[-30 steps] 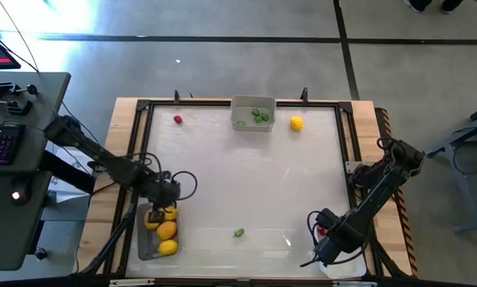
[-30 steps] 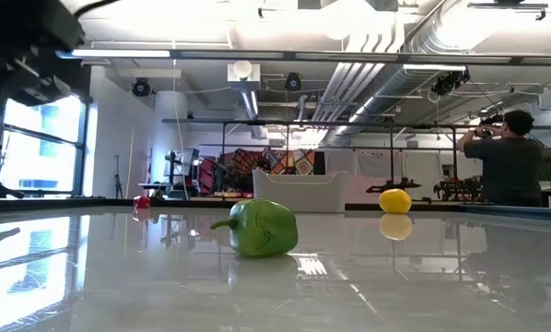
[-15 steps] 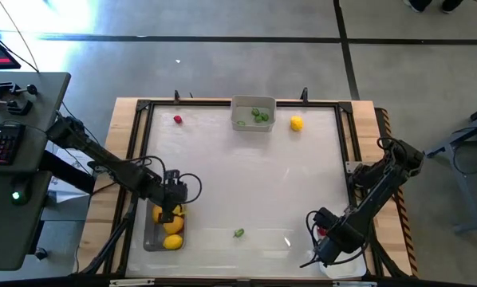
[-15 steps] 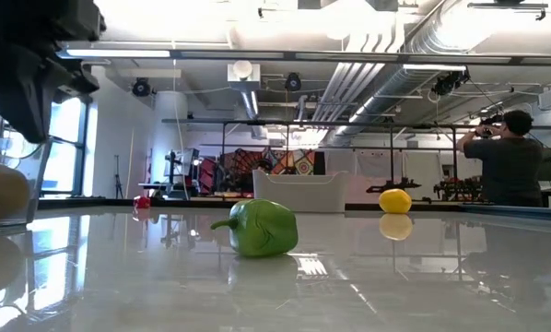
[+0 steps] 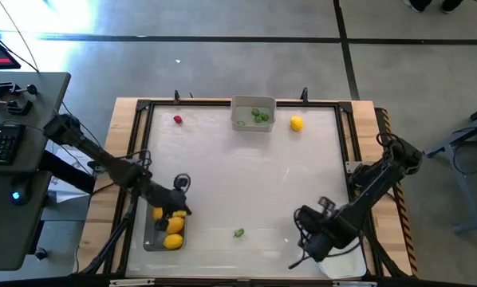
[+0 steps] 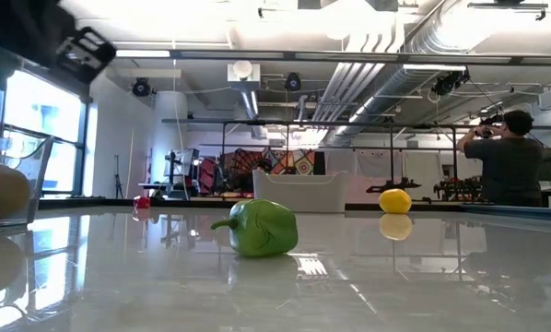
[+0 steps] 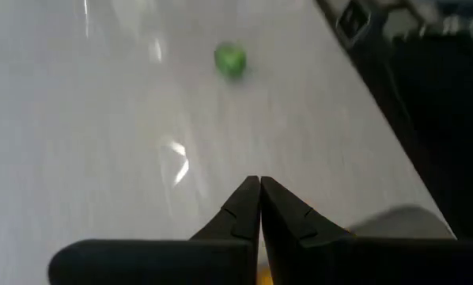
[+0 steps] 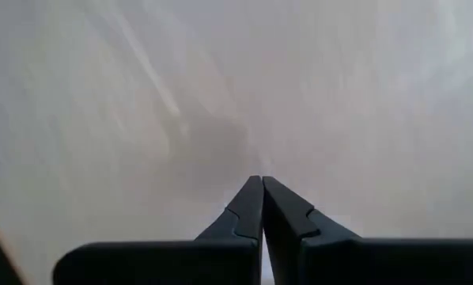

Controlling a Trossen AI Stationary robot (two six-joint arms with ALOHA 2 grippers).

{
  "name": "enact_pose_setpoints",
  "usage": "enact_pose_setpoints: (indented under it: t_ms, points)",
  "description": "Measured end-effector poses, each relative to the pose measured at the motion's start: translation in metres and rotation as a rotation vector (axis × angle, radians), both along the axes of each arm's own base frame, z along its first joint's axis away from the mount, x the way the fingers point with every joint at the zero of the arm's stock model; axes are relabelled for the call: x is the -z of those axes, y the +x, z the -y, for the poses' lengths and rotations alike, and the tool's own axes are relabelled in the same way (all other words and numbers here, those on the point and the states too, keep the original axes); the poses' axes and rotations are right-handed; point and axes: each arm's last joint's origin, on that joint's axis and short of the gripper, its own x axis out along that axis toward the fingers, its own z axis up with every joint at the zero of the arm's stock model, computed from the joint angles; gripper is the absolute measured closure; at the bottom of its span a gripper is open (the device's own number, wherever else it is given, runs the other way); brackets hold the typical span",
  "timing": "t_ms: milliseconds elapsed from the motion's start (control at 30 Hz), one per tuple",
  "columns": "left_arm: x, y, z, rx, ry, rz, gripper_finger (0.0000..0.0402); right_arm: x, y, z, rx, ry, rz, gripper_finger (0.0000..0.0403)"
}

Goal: Sort produce into baskets
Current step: Put the green chili pepper into the gray bin

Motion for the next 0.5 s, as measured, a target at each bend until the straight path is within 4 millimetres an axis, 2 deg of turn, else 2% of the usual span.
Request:
enact_pose_setpoints:
  t_ms: [133, 333, 500]
  points:
    - [0.001, 0.006, -0.015, 0.035, -0.033, 0.123, 0.0402, -0.001, 0.027, 0.013, -0.107, -0.053, 0.129, 0.0403]
    - [0.008, 0.016, -0.036, 0.080, -0.062, 0.317, 0.0402, 0.008, 0.074, 0.031, -0.287, -0.015, 0.375, 0.0403]
    - [0.016, 0.019, -0.049, 0.039, -0.031, 0.421, 0.0401, 0.019, 0.092, 0.038, -0.442, 0.059, 0.582, 0.0399]
